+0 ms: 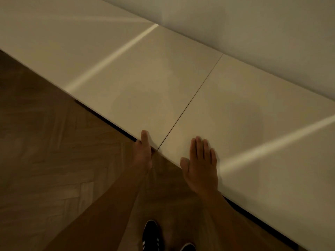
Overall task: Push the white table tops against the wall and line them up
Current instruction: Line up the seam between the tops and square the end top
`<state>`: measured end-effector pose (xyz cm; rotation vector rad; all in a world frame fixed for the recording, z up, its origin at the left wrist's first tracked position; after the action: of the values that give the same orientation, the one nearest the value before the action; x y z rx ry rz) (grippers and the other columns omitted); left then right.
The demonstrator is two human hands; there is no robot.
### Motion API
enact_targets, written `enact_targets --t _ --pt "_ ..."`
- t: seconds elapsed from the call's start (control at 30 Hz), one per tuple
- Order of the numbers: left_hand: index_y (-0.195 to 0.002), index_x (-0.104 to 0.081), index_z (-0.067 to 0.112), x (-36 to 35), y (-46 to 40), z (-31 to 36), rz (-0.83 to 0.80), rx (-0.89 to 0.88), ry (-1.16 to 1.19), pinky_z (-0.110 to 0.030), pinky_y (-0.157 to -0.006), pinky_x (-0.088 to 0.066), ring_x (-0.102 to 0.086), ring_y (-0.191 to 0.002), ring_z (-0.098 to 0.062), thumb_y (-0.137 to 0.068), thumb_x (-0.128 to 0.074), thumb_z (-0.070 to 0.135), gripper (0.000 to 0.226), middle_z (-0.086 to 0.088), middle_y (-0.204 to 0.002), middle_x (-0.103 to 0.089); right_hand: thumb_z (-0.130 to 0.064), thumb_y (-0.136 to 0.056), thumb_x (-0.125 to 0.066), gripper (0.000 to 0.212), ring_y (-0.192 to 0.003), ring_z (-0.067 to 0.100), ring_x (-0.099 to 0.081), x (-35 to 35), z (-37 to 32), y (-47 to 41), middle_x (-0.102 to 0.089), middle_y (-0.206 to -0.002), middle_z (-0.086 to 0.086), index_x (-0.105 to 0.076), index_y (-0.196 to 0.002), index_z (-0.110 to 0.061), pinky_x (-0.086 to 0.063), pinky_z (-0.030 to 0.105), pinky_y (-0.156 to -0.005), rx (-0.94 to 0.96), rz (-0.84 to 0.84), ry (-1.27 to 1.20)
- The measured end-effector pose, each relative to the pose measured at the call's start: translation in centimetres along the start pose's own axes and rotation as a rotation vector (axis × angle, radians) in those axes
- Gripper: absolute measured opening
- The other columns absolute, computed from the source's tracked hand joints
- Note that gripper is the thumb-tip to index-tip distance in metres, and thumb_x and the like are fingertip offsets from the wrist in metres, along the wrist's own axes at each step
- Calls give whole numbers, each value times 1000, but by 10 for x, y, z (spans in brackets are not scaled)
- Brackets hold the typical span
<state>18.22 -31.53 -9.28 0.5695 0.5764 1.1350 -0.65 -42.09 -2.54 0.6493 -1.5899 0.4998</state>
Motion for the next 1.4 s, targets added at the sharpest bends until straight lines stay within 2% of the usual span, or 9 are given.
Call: enact_targets --t 0.1,0.33,0.5,0.6,0.73,0.87,1.03,1.23,1.4 --pt "-103 -59 18 -1 4 -1 13 -24 -30 -54 -101 -53 -62 -116 -36 -99 -51 57 40 -20 -123 -64 -48 -102 -27 70 -154 33 -9 0 0 -1 -12 -166 14 -15 -158 -8 -16 52 -122 -8 14 14" --pt "-91 -55 27 2 4 -10 35 -59 -38 -48 -98 -52 -61 -100 -25 -100 -48 56 32 -6 -101 -61 -46 -102 -29 67 -152 35 -18 1 -2 -6 -21 -164 17 -23 -157 -8 -21 54 -119 -44 18 15" --pt "-113 -54 26 -4 5 -11 6 -59 22 -53 -105 -49 -61 -117 -29 -102 -47 53 30 -11 -124 -62 -55 -103 -22 71 -151 38 -17 4 -6 -5 -20 -164 18 -25 -156 -9 -24 59 -116 -17 20 -4" --pt "-130 -50 22 -9 3 -17 -56 -21 80 -56 -106 -49 -61 -121 -34 -97 -50 59 49 -14 -130 -61 -75 -93 -28 89 -152 42 -6 2 -16 -7 -7 -166 15 -13 -160 -16 -12 66 -117 67 -41 67" --pt "-144 -45 12 -7 -1 -20 -162 29 67 -56 -103 -52 -64 -119 -36 -99 -47 60 66 -21 -133 -62 -75 -89 -38 94 -154 35 -1 -5 -48 -33 -3 -168 7 -9 -160 -22 -14 70 -113 248 -73 84" --pt "-148 -47 18 -1 -9 -26 -199 26 -8 -58 -107 -48 -58 -129 -35 -66 -65 87 109 -17 -142 -57 -76 -89 -37 94 -154 31 -1 -9 -59 -49 -6 -168 2 -11 -159 -20 -11 69 -115 265 -88 54" --pt "-146 -50 25 10 -34 -49 -148 15 -100 -58 -110 -44 -54 -134 -32 -74 -51 93 99 -13 -148 -54 -71 -87 -40 90 -154 28 -4 -4 -60 -48 -14 -167 0 -19 -158 -21 -11 69 -117 273 -49 -13" --pt "-146 -50 30 8 -44 -56 -165 12 -102 -62 -112 -40 -50 -137 -34 -75 -48 93 95 -12 -150 -51 -67 -86 -41 87 -154 29 -9 -2 -61 -49 -20 -166 1 -23 -157 -19 -13 65 -119 284 -47 -47" --pt "-145 -49 19 9 -38 -54 -69 4 -148 -57 -111 -43 -55 -132 -32 -65 -46 100 114 -11 -140 -59 -73 -87 -42 88 -155 23 -3 -1 -58 -51 -16 -166 -4 -22 -158 -23 -7 61 -121 257 -54 -103"
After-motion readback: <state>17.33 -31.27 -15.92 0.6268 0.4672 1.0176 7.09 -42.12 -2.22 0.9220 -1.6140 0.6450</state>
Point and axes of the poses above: each hand's wrist, its own y-axis away from the middle knuckle, its own x-axis out of the back of the hand, z = x × y, the point moved 8 cm from there along -y, towards the middle knuckle
